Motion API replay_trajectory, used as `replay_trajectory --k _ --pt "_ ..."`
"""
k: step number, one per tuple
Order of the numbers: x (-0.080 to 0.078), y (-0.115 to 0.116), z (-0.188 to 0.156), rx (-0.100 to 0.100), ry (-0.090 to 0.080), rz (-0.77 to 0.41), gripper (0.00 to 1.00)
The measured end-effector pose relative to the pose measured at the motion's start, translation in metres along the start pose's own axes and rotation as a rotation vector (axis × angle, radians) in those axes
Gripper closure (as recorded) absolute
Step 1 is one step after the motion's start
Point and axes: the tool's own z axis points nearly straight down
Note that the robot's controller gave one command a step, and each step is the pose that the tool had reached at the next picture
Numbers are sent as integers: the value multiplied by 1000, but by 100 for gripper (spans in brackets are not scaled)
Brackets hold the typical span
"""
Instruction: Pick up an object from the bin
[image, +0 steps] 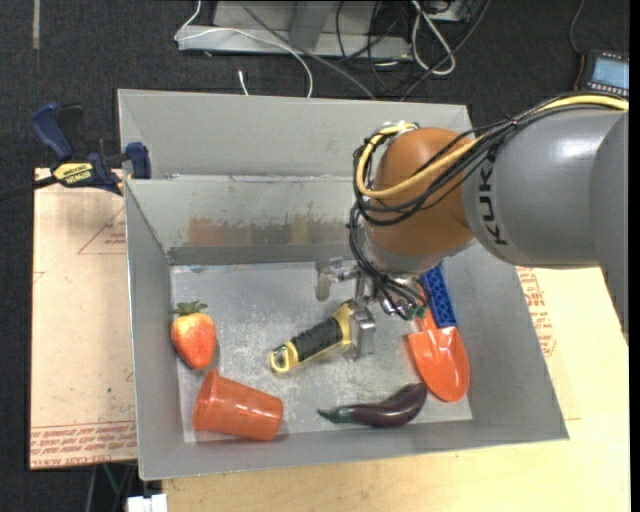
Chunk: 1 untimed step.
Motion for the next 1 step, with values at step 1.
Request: replay_trajectory --k 1 --pt "3 8 37 -3 11 -44 0"
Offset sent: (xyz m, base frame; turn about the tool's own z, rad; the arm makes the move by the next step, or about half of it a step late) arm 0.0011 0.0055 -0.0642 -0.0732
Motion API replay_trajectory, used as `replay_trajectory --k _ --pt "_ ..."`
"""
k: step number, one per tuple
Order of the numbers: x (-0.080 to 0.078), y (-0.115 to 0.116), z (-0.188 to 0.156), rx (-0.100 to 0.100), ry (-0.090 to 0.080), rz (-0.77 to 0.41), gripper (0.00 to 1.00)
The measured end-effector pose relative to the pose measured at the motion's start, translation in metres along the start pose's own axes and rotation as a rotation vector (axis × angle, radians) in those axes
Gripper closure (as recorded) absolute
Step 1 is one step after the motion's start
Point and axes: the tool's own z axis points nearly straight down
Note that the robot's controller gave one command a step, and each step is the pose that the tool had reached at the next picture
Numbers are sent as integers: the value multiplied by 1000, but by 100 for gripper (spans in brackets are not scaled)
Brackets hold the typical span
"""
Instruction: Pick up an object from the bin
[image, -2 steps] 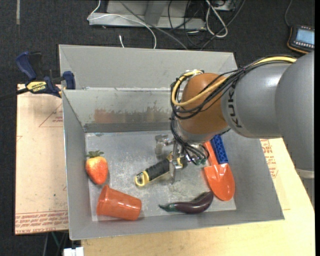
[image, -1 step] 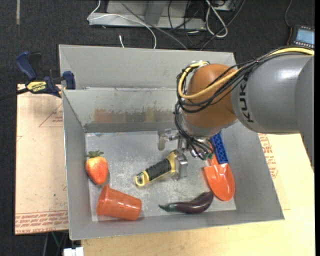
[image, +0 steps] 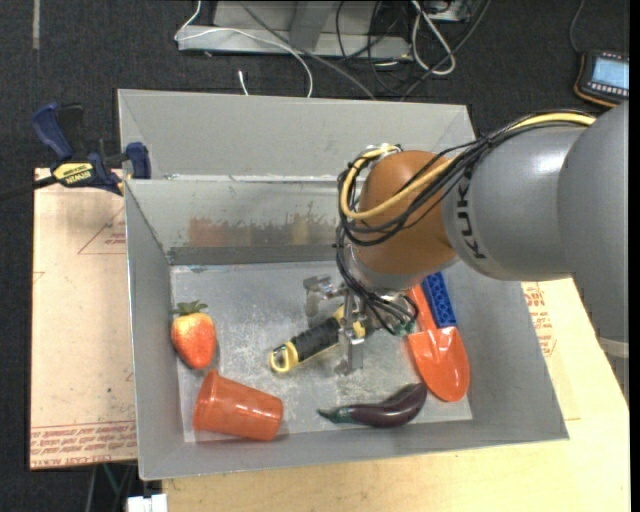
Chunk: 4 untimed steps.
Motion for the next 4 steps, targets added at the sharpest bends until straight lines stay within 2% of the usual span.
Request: replay_trajectory --k 1,2,4 --pt "-5 -2 27 4 -16 -26 0" --pt "-5 -5 27 0 -14 40 100" --pt "-5 -5 18 -1 -12 54 100"
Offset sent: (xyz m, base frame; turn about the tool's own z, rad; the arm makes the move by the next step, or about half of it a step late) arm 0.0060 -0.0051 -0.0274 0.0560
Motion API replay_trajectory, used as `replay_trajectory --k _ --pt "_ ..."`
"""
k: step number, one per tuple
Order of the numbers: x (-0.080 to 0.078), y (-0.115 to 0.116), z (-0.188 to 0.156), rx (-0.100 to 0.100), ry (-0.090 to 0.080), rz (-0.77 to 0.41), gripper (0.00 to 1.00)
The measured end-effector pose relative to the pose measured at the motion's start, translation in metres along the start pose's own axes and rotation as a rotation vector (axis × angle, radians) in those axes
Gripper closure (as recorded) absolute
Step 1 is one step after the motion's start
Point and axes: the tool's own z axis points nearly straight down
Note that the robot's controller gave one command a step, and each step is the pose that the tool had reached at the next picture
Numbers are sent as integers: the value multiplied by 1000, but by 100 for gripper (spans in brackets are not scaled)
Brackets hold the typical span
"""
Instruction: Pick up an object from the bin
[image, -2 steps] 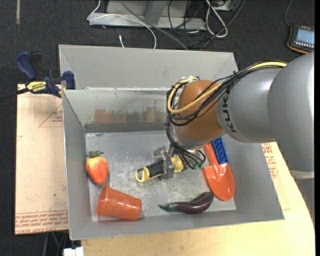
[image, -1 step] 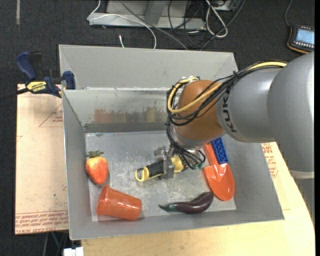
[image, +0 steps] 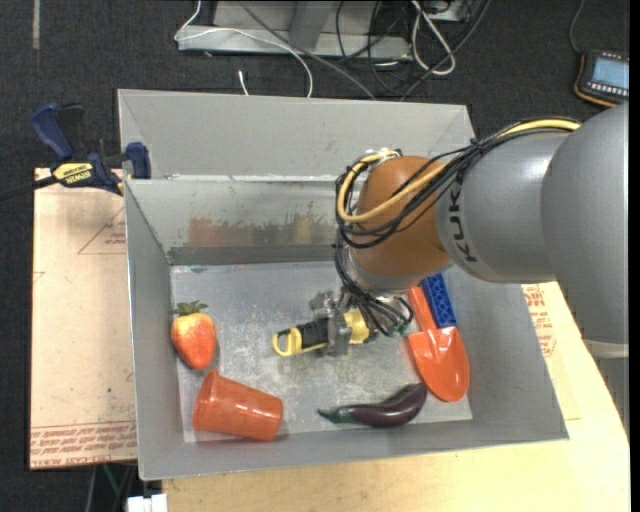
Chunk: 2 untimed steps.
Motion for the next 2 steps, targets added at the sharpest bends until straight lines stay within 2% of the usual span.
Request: replay_trajectory --k 2 --pt "0 1 -26 -1 2 0 100"
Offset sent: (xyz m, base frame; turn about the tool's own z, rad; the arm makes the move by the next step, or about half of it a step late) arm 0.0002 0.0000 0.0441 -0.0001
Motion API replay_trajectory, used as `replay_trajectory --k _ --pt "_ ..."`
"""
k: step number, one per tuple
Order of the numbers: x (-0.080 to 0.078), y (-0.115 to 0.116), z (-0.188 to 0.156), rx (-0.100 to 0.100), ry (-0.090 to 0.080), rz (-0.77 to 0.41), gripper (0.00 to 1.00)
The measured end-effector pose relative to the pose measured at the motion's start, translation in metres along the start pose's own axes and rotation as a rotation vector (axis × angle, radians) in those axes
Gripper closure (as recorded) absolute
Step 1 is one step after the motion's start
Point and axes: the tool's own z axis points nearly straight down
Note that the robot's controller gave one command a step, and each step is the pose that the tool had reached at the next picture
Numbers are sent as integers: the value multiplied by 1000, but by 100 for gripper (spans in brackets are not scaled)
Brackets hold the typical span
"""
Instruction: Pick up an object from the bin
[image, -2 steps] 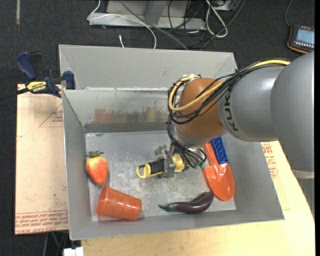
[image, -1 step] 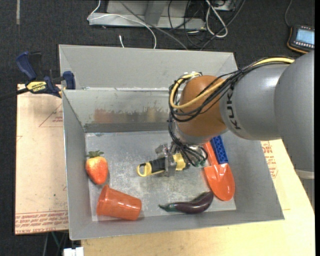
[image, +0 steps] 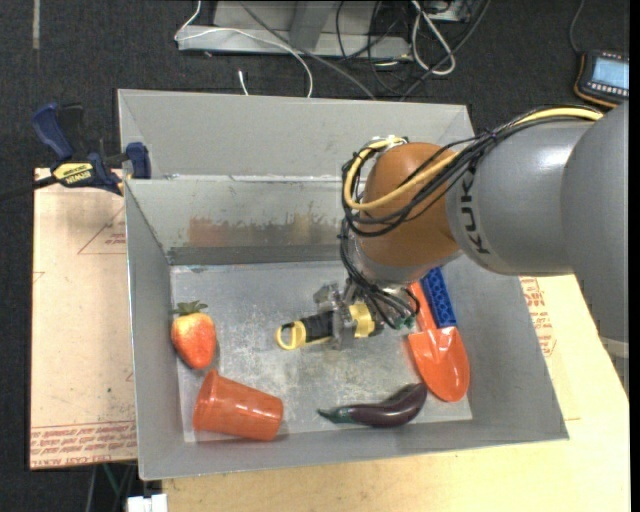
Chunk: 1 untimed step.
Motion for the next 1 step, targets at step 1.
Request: replay_trajectory --k 1 --pt "1 1 -43 -1 6 1 100"
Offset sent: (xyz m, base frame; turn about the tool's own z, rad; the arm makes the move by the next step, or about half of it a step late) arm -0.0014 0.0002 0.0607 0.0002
